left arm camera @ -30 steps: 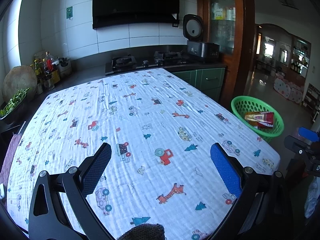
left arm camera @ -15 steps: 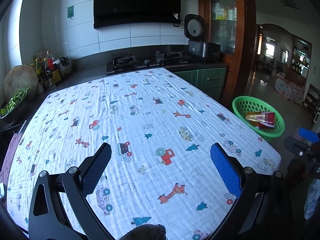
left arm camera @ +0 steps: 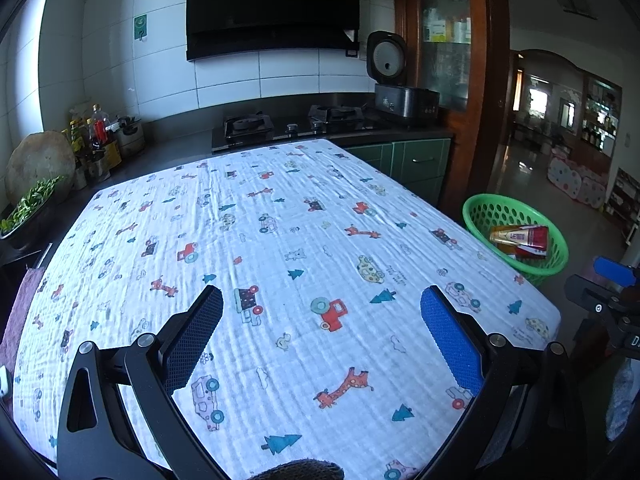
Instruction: Collect trash
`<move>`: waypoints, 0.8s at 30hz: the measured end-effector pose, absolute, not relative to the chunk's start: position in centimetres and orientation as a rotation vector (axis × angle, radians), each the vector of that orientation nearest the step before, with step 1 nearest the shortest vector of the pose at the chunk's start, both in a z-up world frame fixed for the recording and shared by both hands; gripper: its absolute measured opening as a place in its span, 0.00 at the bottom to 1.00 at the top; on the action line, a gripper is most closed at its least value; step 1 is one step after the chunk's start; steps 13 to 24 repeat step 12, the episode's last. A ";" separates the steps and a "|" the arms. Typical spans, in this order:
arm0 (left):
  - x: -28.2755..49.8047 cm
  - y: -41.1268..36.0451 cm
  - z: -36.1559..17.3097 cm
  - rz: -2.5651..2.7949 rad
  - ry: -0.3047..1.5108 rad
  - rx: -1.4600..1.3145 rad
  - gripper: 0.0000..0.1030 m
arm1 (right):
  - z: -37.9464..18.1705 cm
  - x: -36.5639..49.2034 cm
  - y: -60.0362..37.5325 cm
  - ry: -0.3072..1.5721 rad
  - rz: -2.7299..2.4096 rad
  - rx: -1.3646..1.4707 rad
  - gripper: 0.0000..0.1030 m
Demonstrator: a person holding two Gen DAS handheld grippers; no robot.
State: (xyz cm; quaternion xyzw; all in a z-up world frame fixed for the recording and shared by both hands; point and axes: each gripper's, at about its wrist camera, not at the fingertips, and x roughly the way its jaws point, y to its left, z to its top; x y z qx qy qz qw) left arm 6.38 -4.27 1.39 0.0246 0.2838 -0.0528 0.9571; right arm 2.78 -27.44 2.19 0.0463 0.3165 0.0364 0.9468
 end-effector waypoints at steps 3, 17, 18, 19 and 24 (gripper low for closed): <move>6.4 -4.2 1.5 -0.095 0.573 0.048 0.95 | 2.2 2.8 -27.4 0.647 0.074 0.095 0.93; 6.4 -3.8 1.5 -0.077 0.575 0.039 0.95 | 2.3 2.8 -27.4 0.641 0.078 0.105 0.93; 6.4 -3.8 1.5 -0.077 0.575 0.039 0.95 | 2.3 2.8 -27.4 0.641 0.078 0.105 0.93; 6.4 -3.8 1.5 -0.077 0.575 0.039 0.95 | 2.3 2.8 -27.4 0.641 0.078 0.105 0.93; 6.4 -3.8 1.5 -0.077 0.575 0.039 0.95 | 2.3 2.8 -27.4 0.641 0.078 0.105 0.93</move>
